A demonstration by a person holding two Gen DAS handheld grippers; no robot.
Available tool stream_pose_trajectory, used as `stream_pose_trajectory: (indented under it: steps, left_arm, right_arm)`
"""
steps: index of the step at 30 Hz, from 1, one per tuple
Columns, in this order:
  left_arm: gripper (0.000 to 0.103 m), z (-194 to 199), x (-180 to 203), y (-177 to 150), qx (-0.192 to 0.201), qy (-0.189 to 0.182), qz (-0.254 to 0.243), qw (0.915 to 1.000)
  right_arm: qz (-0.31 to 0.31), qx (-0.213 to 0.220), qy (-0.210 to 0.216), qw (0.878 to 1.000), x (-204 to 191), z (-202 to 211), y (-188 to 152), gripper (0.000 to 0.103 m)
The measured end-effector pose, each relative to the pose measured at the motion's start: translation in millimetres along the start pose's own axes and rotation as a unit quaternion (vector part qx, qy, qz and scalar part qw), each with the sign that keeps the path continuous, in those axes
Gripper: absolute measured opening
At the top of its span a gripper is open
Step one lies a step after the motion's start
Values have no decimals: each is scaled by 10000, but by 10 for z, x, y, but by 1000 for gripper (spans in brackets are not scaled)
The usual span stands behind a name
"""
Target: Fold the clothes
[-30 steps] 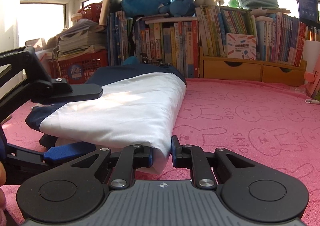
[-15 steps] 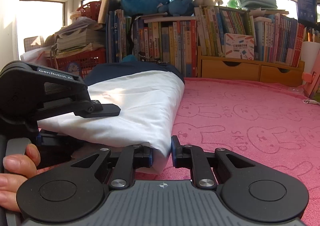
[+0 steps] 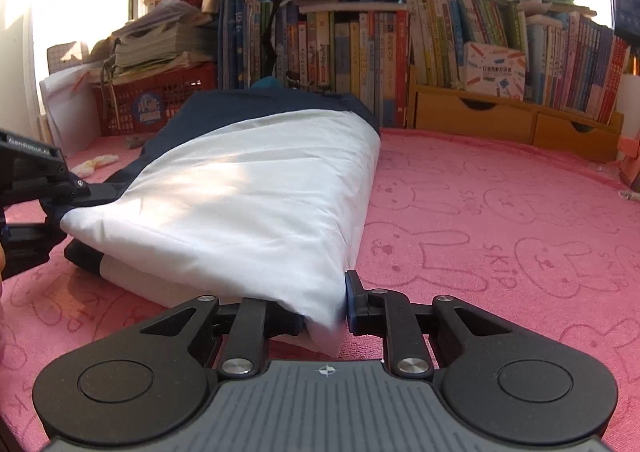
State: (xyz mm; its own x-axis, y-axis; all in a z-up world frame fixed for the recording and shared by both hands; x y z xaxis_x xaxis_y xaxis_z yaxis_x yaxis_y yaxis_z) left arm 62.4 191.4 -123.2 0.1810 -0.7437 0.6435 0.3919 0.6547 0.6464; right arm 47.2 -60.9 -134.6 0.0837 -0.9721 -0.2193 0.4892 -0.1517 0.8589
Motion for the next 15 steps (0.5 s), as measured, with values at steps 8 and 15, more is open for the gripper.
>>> stream_pose_trajectory:
  steps: [8,15]
  left_arm:
    - [15,289,351,-285,-358,-568,-266,9974]
    - [17,321,454,-801,-1009,-889,-449,9899]
  right_arm:
    - [620,729,-331,9949,164,463,296,15]
    - [1353,324,-621,9883,810,724,5,23]
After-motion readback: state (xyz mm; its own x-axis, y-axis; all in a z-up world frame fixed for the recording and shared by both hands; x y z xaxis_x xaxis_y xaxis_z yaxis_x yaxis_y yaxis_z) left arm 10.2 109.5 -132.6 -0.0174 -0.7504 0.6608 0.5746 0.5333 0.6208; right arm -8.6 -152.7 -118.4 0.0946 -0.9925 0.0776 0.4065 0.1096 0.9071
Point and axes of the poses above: each gripper's, at about its wrist camera, not at the fingertips, and z roughly against the way its jaws point, x to its right, y to its top, the point moved 9 cm from there along -z, roughly the way its jaws point, and after that the axes turned 12 degrees about -z, right-handed, at the moved point
